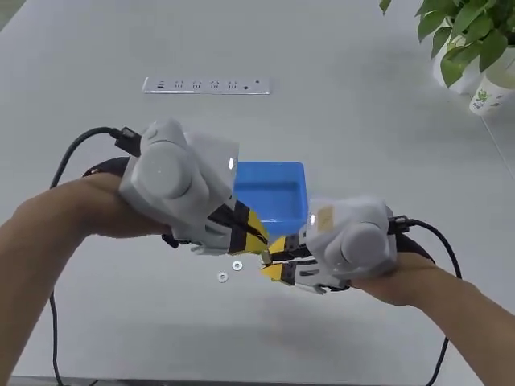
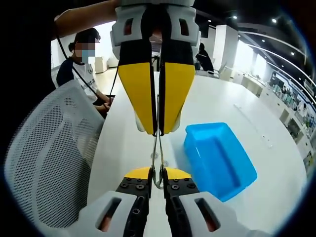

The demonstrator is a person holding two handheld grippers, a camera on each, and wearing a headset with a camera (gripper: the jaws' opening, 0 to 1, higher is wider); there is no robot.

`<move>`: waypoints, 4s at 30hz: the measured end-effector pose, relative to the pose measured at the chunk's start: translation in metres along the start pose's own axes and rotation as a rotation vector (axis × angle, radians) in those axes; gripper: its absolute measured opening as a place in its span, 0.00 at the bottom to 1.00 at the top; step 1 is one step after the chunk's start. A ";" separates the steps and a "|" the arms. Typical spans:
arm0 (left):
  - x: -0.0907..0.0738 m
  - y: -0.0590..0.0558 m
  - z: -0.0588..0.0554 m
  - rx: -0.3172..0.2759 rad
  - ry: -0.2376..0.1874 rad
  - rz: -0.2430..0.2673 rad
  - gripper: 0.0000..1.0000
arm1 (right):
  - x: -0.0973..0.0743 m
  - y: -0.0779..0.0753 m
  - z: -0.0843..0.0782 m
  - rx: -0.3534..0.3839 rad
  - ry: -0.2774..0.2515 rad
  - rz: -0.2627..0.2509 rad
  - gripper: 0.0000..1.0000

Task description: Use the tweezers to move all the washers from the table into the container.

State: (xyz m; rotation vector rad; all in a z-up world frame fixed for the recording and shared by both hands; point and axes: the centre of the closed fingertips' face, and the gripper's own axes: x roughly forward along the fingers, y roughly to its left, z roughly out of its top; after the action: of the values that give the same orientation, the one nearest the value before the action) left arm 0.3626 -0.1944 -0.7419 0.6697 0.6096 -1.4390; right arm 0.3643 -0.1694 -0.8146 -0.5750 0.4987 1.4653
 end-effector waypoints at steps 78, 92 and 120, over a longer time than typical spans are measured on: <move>0.023 0.108 -0.010 0.065 0.087 0.030 0.05 | 0.021 -0.113 -0.019 0.063 0.033 -0.040 0.11; 0.036 0.111 -0.021 0.049 0.092 0.009 0.05 | 0.030 -0.113 -0.033 0.072 0.065 -0.027 0.11; 0.034 0.113 -0.020 0.035 0.076 0.021 0.05 | 0.029 -0.115 -0.032 0.048 0.070 -0.026 0.11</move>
State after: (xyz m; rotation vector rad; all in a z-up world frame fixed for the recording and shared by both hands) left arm 0.4773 -0.2011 -0.7753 0.7594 0.6364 -1.4124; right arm 0.4820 -0.1691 -0.8508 -0.5942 0.5777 1.4090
